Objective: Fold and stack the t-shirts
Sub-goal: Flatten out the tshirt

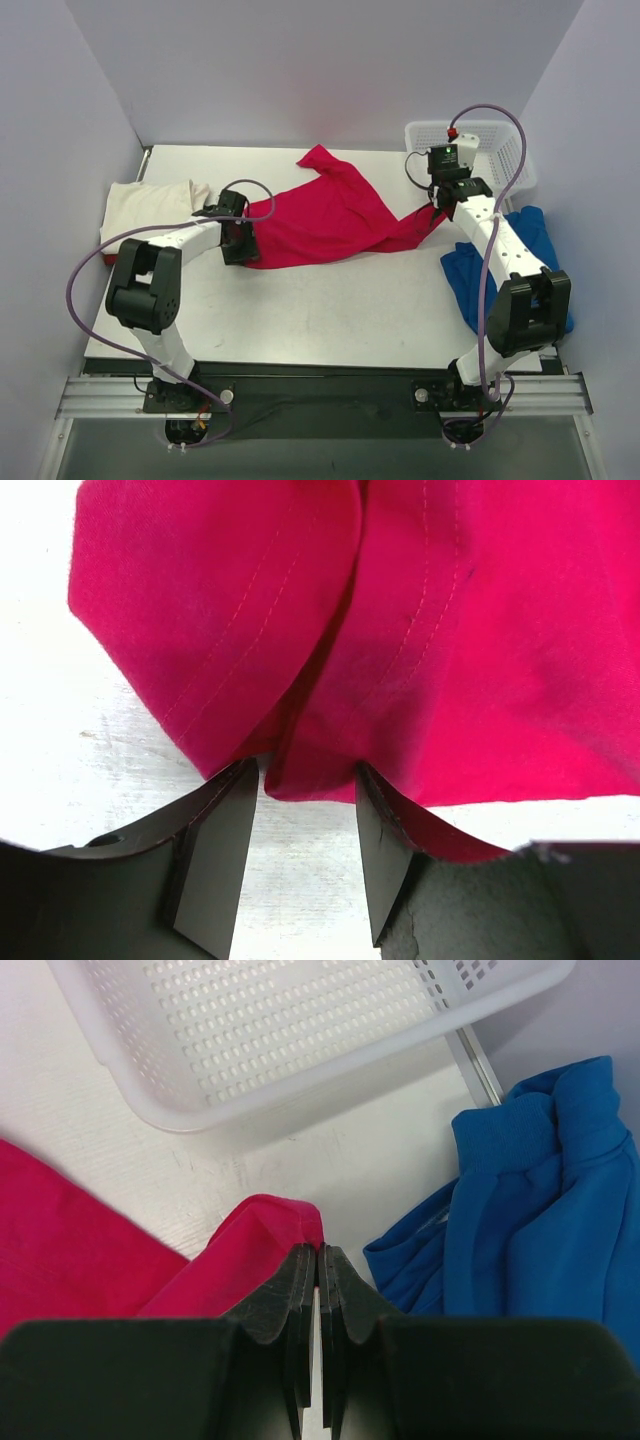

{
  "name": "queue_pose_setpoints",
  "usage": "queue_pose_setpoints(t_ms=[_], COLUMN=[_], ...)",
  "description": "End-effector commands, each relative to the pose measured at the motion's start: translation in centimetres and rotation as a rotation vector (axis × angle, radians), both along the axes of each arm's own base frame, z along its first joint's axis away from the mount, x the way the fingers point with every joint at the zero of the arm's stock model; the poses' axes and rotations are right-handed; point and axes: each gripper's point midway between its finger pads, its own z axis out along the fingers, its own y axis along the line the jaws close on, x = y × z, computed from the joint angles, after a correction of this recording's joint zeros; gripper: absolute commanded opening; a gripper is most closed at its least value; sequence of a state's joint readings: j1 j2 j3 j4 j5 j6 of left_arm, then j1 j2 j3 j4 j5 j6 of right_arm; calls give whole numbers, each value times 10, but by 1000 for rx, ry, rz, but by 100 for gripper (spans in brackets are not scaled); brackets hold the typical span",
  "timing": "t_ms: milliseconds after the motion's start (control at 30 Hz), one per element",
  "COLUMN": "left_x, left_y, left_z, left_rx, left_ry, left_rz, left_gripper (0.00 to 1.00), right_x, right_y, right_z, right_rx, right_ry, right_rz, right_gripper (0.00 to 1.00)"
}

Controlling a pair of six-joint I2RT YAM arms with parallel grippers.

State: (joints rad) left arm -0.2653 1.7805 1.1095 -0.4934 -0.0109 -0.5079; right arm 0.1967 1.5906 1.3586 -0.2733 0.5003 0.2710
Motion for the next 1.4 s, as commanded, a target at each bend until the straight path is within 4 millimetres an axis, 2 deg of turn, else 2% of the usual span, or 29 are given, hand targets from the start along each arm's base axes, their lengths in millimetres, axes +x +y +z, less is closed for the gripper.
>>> queue_pose_setpoints(t_ms=[0, 100, 167, 267, 433, 600, 700, 733, 767, 800, 833, 900, 933, 967, 1033, 1067, 1100, 1133, 1167, 1200, 1233, 1267, 1300, 1333, 1367], left_x=[2, -1, -4, -5, -5, 3, 20, 33, 38, 44, 61, 72, 82, 94, 109, 122, 127, 132, 140, 146, 153, 163, 169, 175, 189], left_y=[3, 4, 5, 6, 7, 7, 10, 11, 14, 17, 22, 31, 42, 46, 52, 60, 64, 64, 68, 69, 66, 66, 63, 56, 54], left_z=[1, -7, -12, -10, -4, 16, 48, 67, 82, 94, 120, 147, 163, 190, 219, 248, 261, 274, 284, 312, 328, 333, 365, 377, 370], left_rx=[46, 55, 73, 87, 99, 105, 119, 128, 132, 138, 136, 135, 129, 118, 86, 75, 73, 60, 59, 54, 36, 21, -11, -66, -96], left_ry=[7, 41, 73, 79, 81, 52, -19, -70, -95, -120, -187, -242, -279, -340, -412, -483, -516, -547, -574, -645, -693, -717, -801, -834, -828], left_rz=[20, 23, 25, 23, 10, -5, -14, -5, -2, -5, 14, 31, 46, 63, 74, 96, 100, 93, 98, 95, 76, 59, 48, 17, 8], left_gripper=[54, 53, 49, 34, 0, 0, 0, 0, 0, 0, 0, 0, 0, 0, 0, 0, 0, 0, 0, 0, 0, 0, 0, 0, 0], right_x=[-6, -7, -7, -7, -7, -7, -8, -8, -8, -8, -9, -9, -9, -10, -11, -8, -8, -7, -6, -5, -5, -4, -2, 0, -1], right_y=[-3, -3, -5, -4, -5, -6, -7, -7, -8, -9, -11, -12, -13, -14, -14, -12, -11, -10, -8, -6, -4, 0, 4, 7, 7], right_z=[-4, -5, -5, -4, -5, 0, 13, 17, 22, 35, 43, 58, 76, 87, 109, 128, 140, 152, 172, 185, 196, 218, 228, 235, 258], right_rx=[-18, -18, -21, -23, -23, -21, -13, -13, -13, -8, -11, -10, -8, -11, -6, 7, 10, 16, 33, 43, 53, 75, 85, 92, 101], right_ry=[19, 22, 21, 19, 19, 9, -19, -28, -38, -66, -80, -112, -153, -175, -224, -268, -292, -319, -368, -398, -422, -476, -501, -517, -569], right_rz=[-16, -18, -23, -24, -29, -29, -28, -25, -27, -27, -30, -28, -27, -25, -18, -9, -1, 5, 17, 28, 42, 61, 78, 92, 98], right_gripper=[0, 0, 0, 0, 0, 0, 0, 0, 0, 0, 0, 0, 0, 0, 0, 0, 0, 0, 0, 0, 0, 0, 0, 0, 0])
